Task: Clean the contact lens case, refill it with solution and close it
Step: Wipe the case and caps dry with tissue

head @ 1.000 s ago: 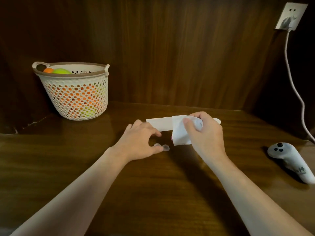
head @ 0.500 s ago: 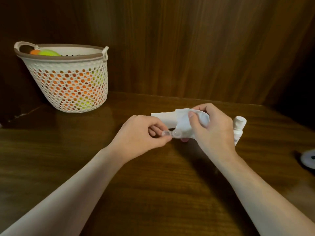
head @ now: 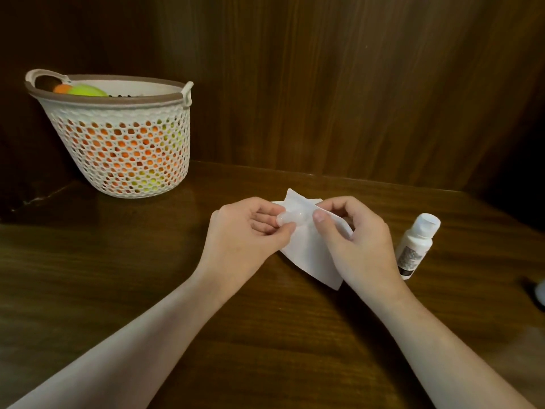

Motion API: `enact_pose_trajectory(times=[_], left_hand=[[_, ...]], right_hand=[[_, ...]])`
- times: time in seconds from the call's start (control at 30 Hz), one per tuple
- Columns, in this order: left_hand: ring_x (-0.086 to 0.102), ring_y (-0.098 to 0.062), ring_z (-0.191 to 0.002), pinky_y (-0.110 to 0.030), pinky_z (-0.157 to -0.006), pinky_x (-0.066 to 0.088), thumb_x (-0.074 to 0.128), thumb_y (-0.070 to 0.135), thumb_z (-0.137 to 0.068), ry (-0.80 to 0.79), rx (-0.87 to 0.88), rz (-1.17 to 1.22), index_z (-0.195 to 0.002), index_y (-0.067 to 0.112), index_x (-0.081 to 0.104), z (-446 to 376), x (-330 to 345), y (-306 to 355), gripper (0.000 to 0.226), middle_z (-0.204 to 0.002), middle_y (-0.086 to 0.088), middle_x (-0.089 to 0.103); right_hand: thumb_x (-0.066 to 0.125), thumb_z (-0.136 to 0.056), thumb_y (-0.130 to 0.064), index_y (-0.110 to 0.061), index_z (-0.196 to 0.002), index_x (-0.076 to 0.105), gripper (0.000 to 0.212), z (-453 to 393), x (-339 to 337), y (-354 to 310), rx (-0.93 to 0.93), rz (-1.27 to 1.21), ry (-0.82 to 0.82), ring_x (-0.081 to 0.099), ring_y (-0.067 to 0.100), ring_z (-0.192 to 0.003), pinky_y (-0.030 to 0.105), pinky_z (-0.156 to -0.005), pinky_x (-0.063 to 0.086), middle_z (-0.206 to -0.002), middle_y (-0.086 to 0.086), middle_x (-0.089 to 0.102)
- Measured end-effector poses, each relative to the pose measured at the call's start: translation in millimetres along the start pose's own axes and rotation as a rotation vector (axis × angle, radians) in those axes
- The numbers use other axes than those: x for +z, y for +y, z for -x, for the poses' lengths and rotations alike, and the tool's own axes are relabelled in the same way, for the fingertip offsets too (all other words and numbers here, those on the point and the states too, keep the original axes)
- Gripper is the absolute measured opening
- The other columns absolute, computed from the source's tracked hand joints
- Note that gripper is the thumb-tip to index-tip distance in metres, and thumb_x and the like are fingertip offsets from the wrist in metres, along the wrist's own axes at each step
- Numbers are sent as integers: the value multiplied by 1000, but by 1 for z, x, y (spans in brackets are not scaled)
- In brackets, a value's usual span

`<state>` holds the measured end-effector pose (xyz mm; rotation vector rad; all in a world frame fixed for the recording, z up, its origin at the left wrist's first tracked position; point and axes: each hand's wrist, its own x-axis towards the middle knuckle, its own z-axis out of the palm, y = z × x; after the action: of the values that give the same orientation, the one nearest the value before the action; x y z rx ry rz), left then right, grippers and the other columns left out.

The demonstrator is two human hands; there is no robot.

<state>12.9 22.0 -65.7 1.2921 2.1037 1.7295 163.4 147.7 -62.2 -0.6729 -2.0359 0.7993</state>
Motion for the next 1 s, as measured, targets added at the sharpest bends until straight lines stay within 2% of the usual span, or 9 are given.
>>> enact_pose_trajectory(times=[0.1, 0.2, 0.4, 0.5, 0.57, 0.7, 0.8, 0.9, 1.0], left_hand=[[75, 4, -83, -13, -64, 60, 91, 27, -84, -12, -12, 7, -106, 28, 77, -1, 0, -1, 25, -87, 19, 76], [78, 0, -87, -15, -62, 60, 90, 22, -85, -50, -68, 128, -109, 23, 76, -2, -2, -3, 28, -96, 14, 80], [82, -12, -93, -11, -60, 55, 88, 20, -86, -165, -207, 468, -120, 18, 74, -1, -2, 3, 36, -102, 3, 84], [82, -15, -97, -12, -62, 56, 84, 25, -90, -195, -242, 541, -126, 22, 74, -1, -3, 3, 37, -110, 2, 83], [82, -17, -99, -13, -65, 58, 81, 24, -92, -208, -254, 594, -126, 22, 75, -3, -3, 4, 34, -112, 0, 83], [82, -19, -96, -17, -69, 61, 77, 32, -92, -216, -226, 574, -125, 18, 74, -2, -3, 4, 37, -107, -1, 83], [82, -17, -94, -20, -68, 62, 74, 36, -95, -197, -210, 504, -125, 21, 74, -2, -4, 2, 34, -103, 1, 83], [81, -16, -92, -21, -69, 63, 72, 45, -89, -197, -192, 460, -122, 23, 75, -3, -6, 2, 41, -101, 2, 83], [81, -16, -90, -15, -64, 58, 72, 42, -92, -215, -158, 421, -118, 21, 77, -2, -4, 2, 34, -96, 1, 83]], right_hand=[[73, -100, -38, -48, -97, 69, 11, 2, 1, -2, -37, 34, -16, 56, -17, -112, 10, -82, 42, -104, -33, 68], [76, -98, -35, -48, -101, 73, 13, 3, 3, -3, -68, 54, -15, 51, -23, -114, 12, -83, 42, -106, -36, 64], [78, -95, -35, -50, -95, 75, 15, 4, 1, -5, -68, 42, -42, 55, -22, -112, -4, -84, 40, -103, -35, 70], [79, -95, -33, -52, -91, 76, 19, 4, -1, -4, -59, 7, -58, 58, -18, -112, -3, -83, 43, -101, -35, 73], [80, -95, -31, -50, -92, 79, 19, 3, -3, -4, -70, -18, -85, 62, -14, -113, 2, -85, 47, -107, -37, 73], [81, -95, -29, -46, -98, 84, 17, 2, -8, -5, -73, -107, -181, 62, -13, -121, 7, -95, 46, -118, -35, 73], [75, -99, -34, -46, -108, 83, 17, 1, -11, -7, -73, -111, -271, 59, -13, -126, 21, -106, 44, -122, -35, 73], [72, -100, -37, -51, -106, 80, 16, 2, -14, -7, -72, -32, -252, 60, -14, -118, 20, -97, 47, -115, -39, 72], [78, -96, -34, -55, -96, 75, 21, 2, -15, -6, -45, 22, -185, 58, -16, -113, 19, -89, 46, -110, -42, 69]])
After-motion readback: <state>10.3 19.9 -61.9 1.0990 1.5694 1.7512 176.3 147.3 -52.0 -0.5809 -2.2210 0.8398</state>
